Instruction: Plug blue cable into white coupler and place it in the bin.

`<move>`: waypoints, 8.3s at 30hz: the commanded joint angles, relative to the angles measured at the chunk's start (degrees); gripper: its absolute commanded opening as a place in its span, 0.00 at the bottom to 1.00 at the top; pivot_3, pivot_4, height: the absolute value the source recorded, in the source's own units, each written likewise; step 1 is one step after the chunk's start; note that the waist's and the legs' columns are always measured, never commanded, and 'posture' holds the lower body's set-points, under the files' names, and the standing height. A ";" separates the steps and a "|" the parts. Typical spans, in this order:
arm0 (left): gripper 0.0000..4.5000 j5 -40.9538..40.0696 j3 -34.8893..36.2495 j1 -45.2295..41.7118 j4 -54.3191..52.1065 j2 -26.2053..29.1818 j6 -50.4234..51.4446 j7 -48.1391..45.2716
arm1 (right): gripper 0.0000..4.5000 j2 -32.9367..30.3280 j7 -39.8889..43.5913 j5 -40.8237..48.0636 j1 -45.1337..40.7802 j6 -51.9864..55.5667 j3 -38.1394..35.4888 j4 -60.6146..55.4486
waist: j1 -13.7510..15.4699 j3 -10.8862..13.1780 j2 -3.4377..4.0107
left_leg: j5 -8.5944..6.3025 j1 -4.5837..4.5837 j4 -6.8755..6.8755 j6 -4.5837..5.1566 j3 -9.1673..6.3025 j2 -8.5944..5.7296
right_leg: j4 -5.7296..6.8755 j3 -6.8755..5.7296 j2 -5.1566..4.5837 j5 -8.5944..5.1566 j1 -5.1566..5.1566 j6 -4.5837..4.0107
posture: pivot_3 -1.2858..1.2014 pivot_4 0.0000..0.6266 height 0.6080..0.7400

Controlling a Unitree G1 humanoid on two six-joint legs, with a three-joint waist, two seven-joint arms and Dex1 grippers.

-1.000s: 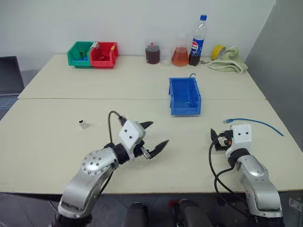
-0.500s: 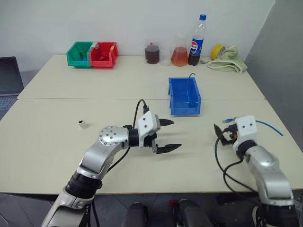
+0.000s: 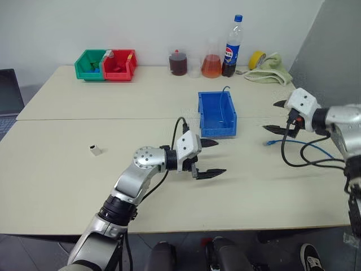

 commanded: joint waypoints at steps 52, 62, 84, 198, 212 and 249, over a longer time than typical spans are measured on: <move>1.00 -2.26 1.79 6.61 -14.13 3.16 8.38 5.11 | 0.99 9.94 -17.55 -27.04 -11.40 -4.78 9.76 29.07 | -0.60 0.01 0.02 | 0.19 0.80 0.12 -0.27 0.15 -0.12 | 0.97 0.17 -0.34 -0.06 0.25 -0.27 | 0.52 0.24 1.00; 1.00 -2.50 2.33 7.47 -15.15 3.80 8.88 5.32 | 0.99 10.23 -19.07 -30.53 -11.02 -7.29 12.65 29.29 | -0.74 0.00 0.00 | 0.20 1.14 0.12 -0.26 0.12 -0.11 | 0.96 0.16 -0.32 -0.07 0.58 -0.27 | 0.52 0.24 1.00; 1.00 -3.52 3.17 8.81 -17.64 4.82 10.96 7.09 | 0.02 11.69 -15.25 -29.44 -10.70 -6.69 11.36 29.63 | -1.04 -0.01 -0.04 | 0.20 1.14 0.03 -0.25 0.11 -0.10 | 0.87 0.14 -0.32 -0.08 0.60 -0.28 | 0.52 0.24 1.00; 1.00 2.44 6.08 -0.18 23.89 20.25 -7.81 -24.74 | 0.99 11.79 -10.55 34.58 30.55 56.18 -7.18 -76.50 | -0.21 0.38 -0.10 | 0.14 -0.05 -0.15 -0.28 -0.24 0.05 | 0.57 -0.40 -0.23 -0.31 -0.33 -0.58 | 0.52 0.24 1.00; 0.60 5.04 6.03 0.33 28.01 18.43 -12.01 -23.26 | 1.00 10.12 -11.66 35.15 29.68 54.26 -5.91 -74.39 | -0.22 0.37 -0.11 | 0.14 -0.04 -0.07 -0.28 -0.22 0.04 | 0.58 -0.36 -0.23 -0.24 -0.31 -0.46 | 0.52 0.24 1.00; 0.05 -31.05 32.93 10.81 -14.33 9.61 39.99 10.23 | 1.00 15.34 -26.51 54.84 30.47 70.81 -17.93 -75.46 | -0.25 0.38 -0.16 | 0.16 0.04 0.00 -0.31 -0.24 0.06 | 0.70 -0.29 -0.25 -0.19 -0.23 -0.38 | 0.52 0.24 1.00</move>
